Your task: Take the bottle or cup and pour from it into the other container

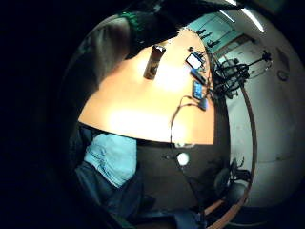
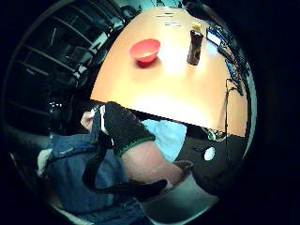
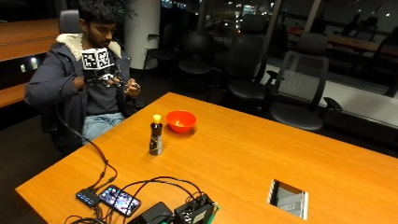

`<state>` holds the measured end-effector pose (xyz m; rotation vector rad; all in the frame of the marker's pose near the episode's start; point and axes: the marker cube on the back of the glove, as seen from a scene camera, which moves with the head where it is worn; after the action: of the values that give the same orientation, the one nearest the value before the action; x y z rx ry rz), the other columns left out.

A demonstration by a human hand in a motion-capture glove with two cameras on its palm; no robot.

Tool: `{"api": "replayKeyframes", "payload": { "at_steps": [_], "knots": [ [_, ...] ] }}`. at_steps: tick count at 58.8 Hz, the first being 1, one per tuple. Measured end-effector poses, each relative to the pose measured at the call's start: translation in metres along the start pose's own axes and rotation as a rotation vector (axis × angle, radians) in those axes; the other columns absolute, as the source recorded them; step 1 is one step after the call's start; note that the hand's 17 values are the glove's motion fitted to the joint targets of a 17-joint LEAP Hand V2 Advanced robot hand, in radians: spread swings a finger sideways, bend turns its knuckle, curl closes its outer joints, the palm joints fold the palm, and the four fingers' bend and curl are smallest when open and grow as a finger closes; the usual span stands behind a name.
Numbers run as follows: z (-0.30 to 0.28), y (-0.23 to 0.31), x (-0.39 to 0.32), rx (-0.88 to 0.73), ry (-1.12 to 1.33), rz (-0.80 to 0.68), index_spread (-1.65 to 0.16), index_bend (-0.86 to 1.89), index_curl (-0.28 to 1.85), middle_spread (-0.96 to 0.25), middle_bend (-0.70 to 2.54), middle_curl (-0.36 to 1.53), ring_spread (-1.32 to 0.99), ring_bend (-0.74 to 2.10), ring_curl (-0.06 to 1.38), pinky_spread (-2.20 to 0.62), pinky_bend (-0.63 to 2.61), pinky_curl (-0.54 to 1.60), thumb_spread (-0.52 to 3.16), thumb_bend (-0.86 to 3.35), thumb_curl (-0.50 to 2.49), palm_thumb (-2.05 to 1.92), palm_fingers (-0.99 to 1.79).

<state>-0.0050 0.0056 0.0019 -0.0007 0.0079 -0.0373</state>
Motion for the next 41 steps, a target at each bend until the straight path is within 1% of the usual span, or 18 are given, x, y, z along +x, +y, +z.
{"api": "replayKeyframes", "payload": {
  "at_steps": [6,14,28,41],
  "knots": [
    [0.003,0.004,-0.005,-0.004,0.005,-0.019,-0.27,0.23,0.16,-0.01,0.25,0.13,0.12,0.22,0.10,0.25,0.41,0.13,0.67,0.04,0.08,0.15,0.48],
    [0.004,0.007,-0.007,-0.018,0.002,-0.016,-0.33,0.18,0.22,-0.02,0.24,0.18,0.15,0.20,0.14,0.32,0.42,0.16,0.88,0.00,0.13,0.16,0.46],
    [0.008,0.003,-0.002,-0.021,0.010,-0.010,-0.36,0.16,0.26,-0.02,0.22,0.25,0.18,0.20,0.17,0.37,0.42,0.19,0.99,-0.02,0.20,0.17,0.44],
    [0.022,-0.005,0.016,-0.036,-0.003,0.032,-0.36,0.15,0.28,-0.02,0.21,0.28,0.18,0.20,0.20,0.38,0.44,0.21,1.01,-0.03,0.23,0.16,0.42]
  ]
}}
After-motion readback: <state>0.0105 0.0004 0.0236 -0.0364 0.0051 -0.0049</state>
